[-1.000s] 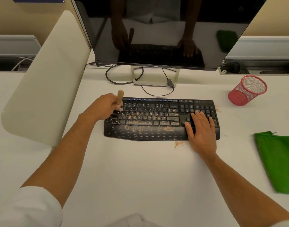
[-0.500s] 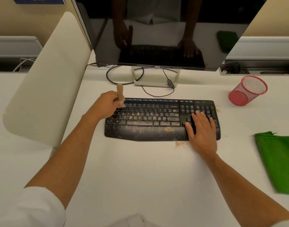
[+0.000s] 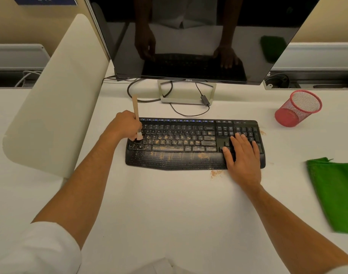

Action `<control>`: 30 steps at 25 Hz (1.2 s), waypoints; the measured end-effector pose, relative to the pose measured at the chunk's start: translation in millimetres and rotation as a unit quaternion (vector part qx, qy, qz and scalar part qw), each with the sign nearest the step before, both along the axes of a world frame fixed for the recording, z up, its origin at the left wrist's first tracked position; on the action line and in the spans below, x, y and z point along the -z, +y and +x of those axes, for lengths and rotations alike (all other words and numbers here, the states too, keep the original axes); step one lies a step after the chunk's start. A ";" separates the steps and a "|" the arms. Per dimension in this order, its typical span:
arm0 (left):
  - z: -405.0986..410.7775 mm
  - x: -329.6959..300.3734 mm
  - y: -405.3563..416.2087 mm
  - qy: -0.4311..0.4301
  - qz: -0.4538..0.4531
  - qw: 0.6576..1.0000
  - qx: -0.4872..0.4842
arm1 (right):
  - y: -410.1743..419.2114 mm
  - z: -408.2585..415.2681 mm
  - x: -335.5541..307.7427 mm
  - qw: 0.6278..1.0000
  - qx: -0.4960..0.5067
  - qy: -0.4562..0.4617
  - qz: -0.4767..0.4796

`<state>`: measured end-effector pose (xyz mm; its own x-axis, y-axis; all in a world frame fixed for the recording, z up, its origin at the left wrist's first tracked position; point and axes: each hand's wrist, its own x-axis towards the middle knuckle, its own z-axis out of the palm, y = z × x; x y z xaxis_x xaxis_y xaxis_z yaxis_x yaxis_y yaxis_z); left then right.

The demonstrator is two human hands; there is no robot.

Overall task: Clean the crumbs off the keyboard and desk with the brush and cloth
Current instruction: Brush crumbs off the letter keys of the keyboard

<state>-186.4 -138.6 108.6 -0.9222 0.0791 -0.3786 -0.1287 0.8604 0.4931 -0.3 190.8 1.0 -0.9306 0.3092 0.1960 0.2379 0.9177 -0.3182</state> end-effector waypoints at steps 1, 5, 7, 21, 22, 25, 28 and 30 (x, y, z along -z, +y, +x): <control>-0.8 0.9 1.9 0.027 0.015 0.999 -0.010 | 0.0 0.2 -0.3 1.000 0.000 0.001 -0.001; 11.7 7.3 15.7 0.135 0.056 0.989 -0.017 | -0.6 0.6 -1.2 1.000 -0.002 0.007 -0.002; 16.9 11.2 19.7 0.123 0.037 0.992 0.009 | -0.6 0.7 -1.2 1.000 -0.003 0.009 -0.005; 6.6 8.1 22.4 -0.027 -0.081 0.996 0.033 | 0.4 0.6 -0.1 1.000 -0.005 0.011 -0.003; 4.6 5.0 22.1 -0.048 -0.075 0.996 0.020 | 0.1 0.6 0.0 1.000 -0.006 0.013 -0.003; 4.0 -0.1 26.0 0.021 -0.007 1.000 -0.013 | 0.2 0.5 0.5 1.000 -0.007 0.011 -0.004; 13.9 3.6 36.2 0.129 0.051 0.990 -0.013 | 0.4 0.9 0.9 1.000 -0.005 0.014 -0.002; 22.2 11.5 41.6 0.136 0.066 0.988 -0.005 | 0.7 0.4 1.0 1.000 -0.006 0.012 -0.006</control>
